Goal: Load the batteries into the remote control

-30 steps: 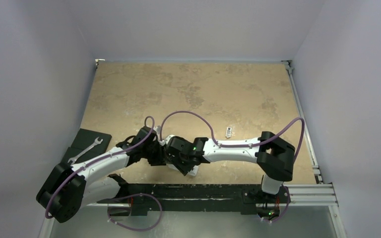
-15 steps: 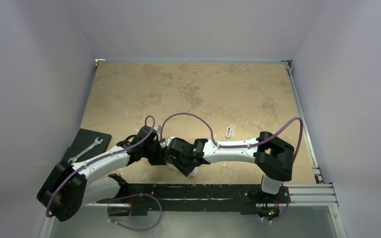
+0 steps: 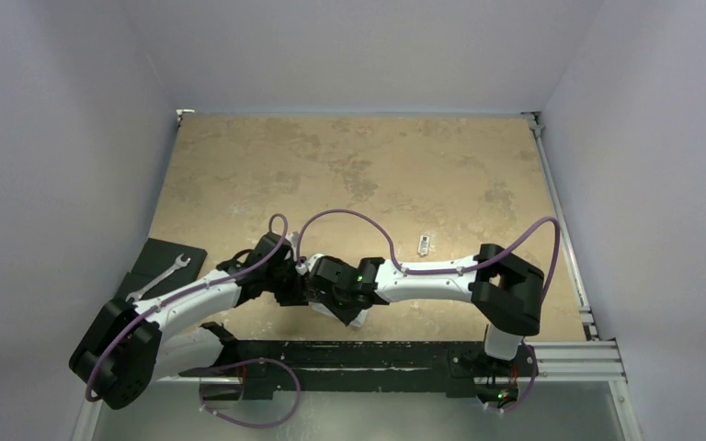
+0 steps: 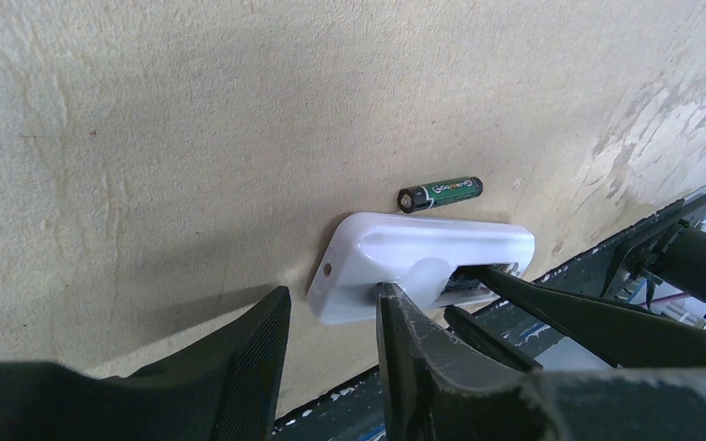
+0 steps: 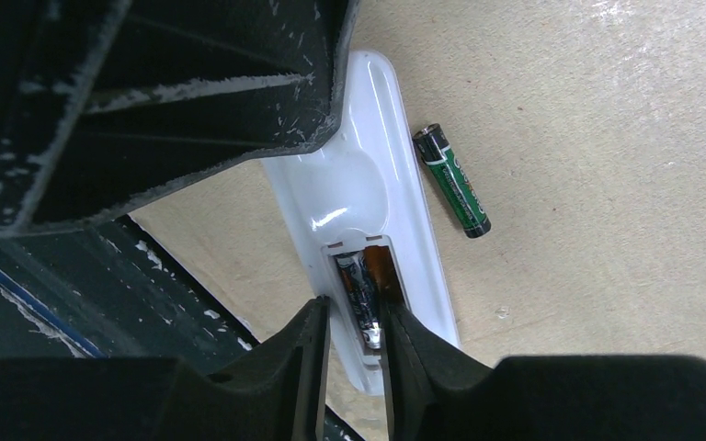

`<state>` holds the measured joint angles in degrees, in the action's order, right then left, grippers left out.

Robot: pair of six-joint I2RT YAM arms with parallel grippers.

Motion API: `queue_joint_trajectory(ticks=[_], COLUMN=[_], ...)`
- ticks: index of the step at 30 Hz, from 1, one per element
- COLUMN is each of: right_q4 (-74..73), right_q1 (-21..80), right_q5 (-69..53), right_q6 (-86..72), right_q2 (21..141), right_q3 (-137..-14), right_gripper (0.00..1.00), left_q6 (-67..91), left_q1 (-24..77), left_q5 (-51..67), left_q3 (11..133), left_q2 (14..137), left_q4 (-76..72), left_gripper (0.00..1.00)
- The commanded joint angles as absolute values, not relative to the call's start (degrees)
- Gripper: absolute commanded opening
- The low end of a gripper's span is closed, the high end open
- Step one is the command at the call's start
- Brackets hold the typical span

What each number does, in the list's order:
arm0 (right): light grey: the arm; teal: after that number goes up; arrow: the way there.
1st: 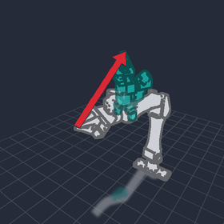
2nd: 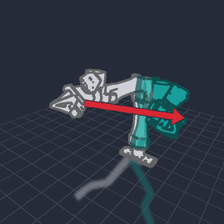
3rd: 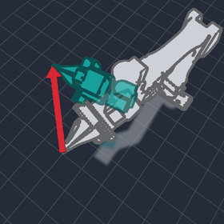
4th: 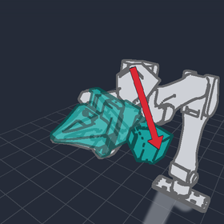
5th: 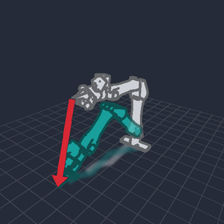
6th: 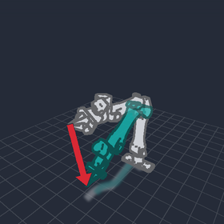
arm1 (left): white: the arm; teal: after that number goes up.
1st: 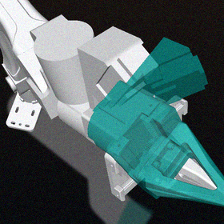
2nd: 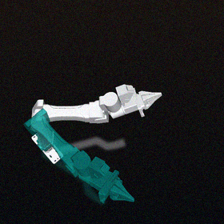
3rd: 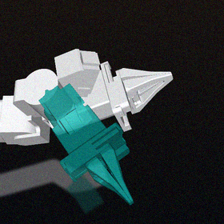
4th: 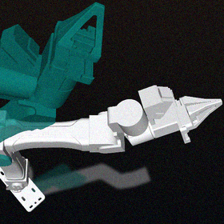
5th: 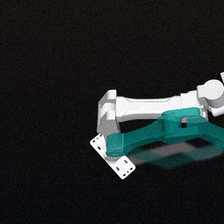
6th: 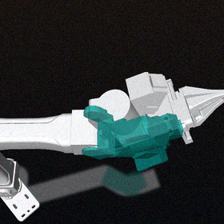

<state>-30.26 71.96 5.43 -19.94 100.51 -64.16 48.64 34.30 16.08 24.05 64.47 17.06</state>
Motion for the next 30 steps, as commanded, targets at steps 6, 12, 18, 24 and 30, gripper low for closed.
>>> queue_joint_trajectory(ticks=[6, 12, 18, 24, 30], right_q4=[-29.9, -29.4, -29.3, -29.2, -29.8], right_q1=[72.9, 73.1, 73.1, 73.1, 73.1], right_q5=[6.6, 6.1, 6.8, 7.7, 9.7], right_q6=[-19.9, -20.4, -21.2, -22.1, -23.0], right_q2=[103.1, 103.0, 101.4, 99.9, 96.9], right_q3=[-64.8, -64.6, -64.5, -64.6, -64.9], right_gripper=[0.28, 0.24, 0.4, 0.46, 0.52], left_q6=[47.5, 47.5, 47.6, 47.3, 46.6], left_q1=[34.6, 34.6, 34.6, 34.6, 34.6], left_q5=[15.6, 15.6, 14.8, 13.6, 11.8], left_q3=[25.9, 25.7, 25.8, 27.6, 29.6], left_q2=[64.3, 63.9, 63.0, 62.4, 61.4], left_q4=[16.5, 16.5, 17.4, 19.4, 22.8], left_gripper=[0.39, 0.38, 0.39, 0.43, 0.47])
